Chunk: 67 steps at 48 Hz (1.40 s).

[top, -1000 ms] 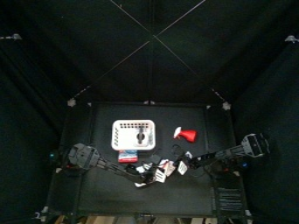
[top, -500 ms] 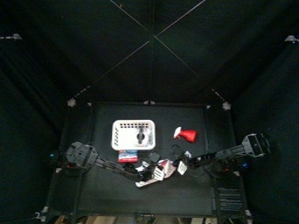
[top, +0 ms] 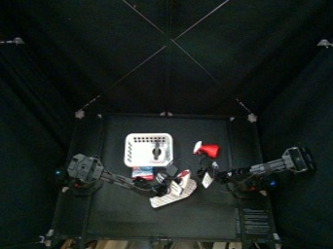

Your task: Place iron on table

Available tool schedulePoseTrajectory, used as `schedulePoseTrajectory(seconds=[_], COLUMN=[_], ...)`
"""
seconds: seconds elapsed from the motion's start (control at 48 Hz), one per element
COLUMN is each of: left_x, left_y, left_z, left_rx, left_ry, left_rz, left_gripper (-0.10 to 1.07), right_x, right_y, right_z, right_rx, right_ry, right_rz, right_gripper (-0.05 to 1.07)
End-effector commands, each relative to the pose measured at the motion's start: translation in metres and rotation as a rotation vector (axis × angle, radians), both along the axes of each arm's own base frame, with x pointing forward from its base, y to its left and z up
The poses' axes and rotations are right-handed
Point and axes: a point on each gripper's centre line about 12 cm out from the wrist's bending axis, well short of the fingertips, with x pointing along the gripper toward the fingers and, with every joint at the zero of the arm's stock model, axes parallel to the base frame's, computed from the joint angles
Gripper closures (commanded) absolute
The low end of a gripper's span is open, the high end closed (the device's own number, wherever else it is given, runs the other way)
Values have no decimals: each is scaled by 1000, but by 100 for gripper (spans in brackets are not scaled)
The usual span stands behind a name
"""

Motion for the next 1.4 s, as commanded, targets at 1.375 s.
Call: schedulePoseTrajectory(seconds=[1.375], left_x=[41], left_y=[108], left_z=[-31], left_rx=[64], left_ry=[17], left_rz=[166], left_gripper=[45], right_x=[-21], right_y=[-1], right_z=[-11], right_rx=[35], right_ry=[14], right_rz=[-16], right_gripper=[66])
